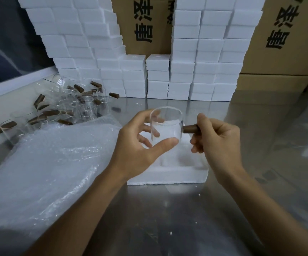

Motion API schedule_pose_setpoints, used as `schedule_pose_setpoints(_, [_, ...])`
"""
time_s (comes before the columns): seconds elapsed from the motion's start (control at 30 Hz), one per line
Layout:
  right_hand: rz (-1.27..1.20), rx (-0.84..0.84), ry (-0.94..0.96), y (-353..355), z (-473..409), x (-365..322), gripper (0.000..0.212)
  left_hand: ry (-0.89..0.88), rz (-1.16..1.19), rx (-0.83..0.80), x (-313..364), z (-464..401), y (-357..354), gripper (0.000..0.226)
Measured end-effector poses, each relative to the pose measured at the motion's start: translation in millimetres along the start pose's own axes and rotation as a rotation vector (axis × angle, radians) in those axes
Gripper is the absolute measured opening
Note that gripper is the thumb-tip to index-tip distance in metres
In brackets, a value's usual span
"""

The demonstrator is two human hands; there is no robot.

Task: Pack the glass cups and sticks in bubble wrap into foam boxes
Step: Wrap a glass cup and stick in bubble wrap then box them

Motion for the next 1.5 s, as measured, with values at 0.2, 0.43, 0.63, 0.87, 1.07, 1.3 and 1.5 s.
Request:
schedule_pose_setpoints(0.2, [0.158, -0.04, 0.286, -13.5, 12.9, -11.8, 0.023, 0.148, 0.324, 0.0, -1.3, 3.6, -14.1, 0.059])
schedule_pose_setpoints(0.43, [0.233, -0.185, 0.376, -25.9, 19.7, -5.7, 0.038, 0.189, 0.289, 0.031, -5.8, -0.7, -7.0, 0.053])
schedule_pose_setpoints(0.63, [0.337, -0.277, 0.562, -37.0, 31.2, -11.2, 0.067, 0.226, 0.196, 0.042, -8.8, -1.1, -4.9, 0.053])
schedule_pose_setpoints(0.87, [0.315, -0.145, 0.502, -38.0, 34.8, -12.4, 0.065, 0.257, 0.358, 0.002, -8.5, 0.1, -9.6, 0.066])
schedule_pose_setpoints(1.07, [-0.256, -0.267, -0.14, -26.2, 7.5, 4.8, 0.021, 0.107, 0.148, -0.098, -4.6, -0.3, -7.7, 0.069])
schedule_pose_setpoints(1.3, [-0.072, -0.25, 0.08, -21.7, 11.5, -7.7, 0.042, 0.109, 0.166, 0.047, -4.0, -1.2, -0.5, 0.048])
schedule_pose_setpoints(1.5, [0.079, -0.232, 0.105, -12.1, 8.1, -10.3, 0.066, 0.175, 0.301, -0.11, -6.3, -4.3, -1.0, 0.046])
Point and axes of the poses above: each hand's wrist, its own z-axis away from the middle knuckle, its own y-axis out of the back of the hand, x = y × z, the point moved 7 cm from there along -z, towards the middle knuckle, and after that the axes turned 12 degrees about -y, right-handed, at the moved point
